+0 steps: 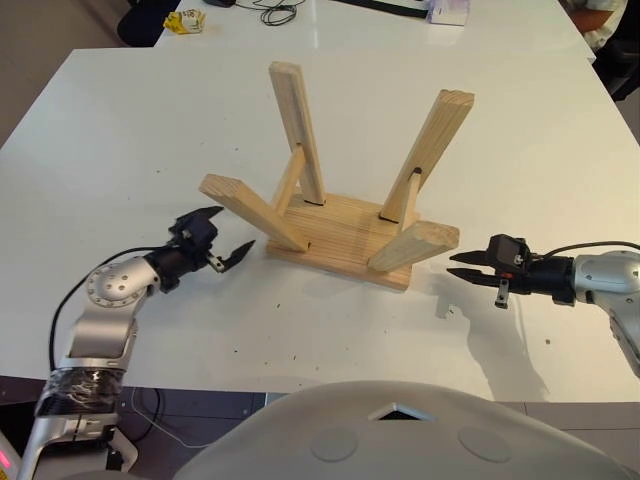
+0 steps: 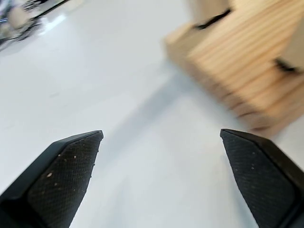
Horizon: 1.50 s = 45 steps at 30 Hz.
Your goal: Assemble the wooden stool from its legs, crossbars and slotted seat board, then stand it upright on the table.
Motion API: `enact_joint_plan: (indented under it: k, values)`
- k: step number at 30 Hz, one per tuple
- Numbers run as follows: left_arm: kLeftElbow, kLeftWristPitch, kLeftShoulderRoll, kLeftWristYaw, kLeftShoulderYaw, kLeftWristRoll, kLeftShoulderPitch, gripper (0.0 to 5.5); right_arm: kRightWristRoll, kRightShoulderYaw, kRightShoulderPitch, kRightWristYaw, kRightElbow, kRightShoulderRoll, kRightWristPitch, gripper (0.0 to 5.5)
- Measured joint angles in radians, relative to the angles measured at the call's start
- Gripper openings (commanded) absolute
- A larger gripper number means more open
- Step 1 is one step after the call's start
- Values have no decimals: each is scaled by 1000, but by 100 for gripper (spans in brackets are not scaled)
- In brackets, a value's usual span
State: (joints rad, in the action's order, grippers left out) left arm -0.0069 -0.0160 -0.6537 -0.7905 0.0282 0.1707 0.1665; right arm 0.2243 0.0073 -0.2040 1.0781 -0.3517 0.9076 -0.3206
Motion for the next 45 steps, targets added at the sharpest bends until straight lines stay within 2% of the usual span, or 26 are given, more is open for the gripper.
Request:
enact_joint_plan:
  k: [9, 20, 27, 28, 32, 34, 39, 45]
  values:
    - [-10, -21, 19, -26, -20, 27, 58, 460, 9, 6, 46, 66, 28, 30, 3, 99]
    - [-193, 75, 26, -53, -68, 63, 191, 460, -3, 24, 39, 27, 46, 25, 18, 99]
    - [-278, 214, 16, -17, 47, 149, 245, 459, 32, -46, -13, 36, 34, 45, 0, 199]
    - [-310, 253, 17, -7, 66, 179, 262, 459, 38, -55, -22, 42, 31, 51, -3, 199]
    - [-521, 430, 63, 62, 99, 344, 370, 404, 49, -94, -44, 65, 36, 82, -4, 201]
    - [-596, 499, 111, 115, 82, 403, 402, 365, 48, -91, -42, 67, 48, 84, -1, 201]
    - [-662, 553, 194, 226, -31, 402, 404, 365, 46, -56, -30, 61, 41, 75, 1, 201]
    - [-620, 523, 182, 245, -58, 316, 405, 365, 35, -28, -40, 41, 10, 57, 5, 201]
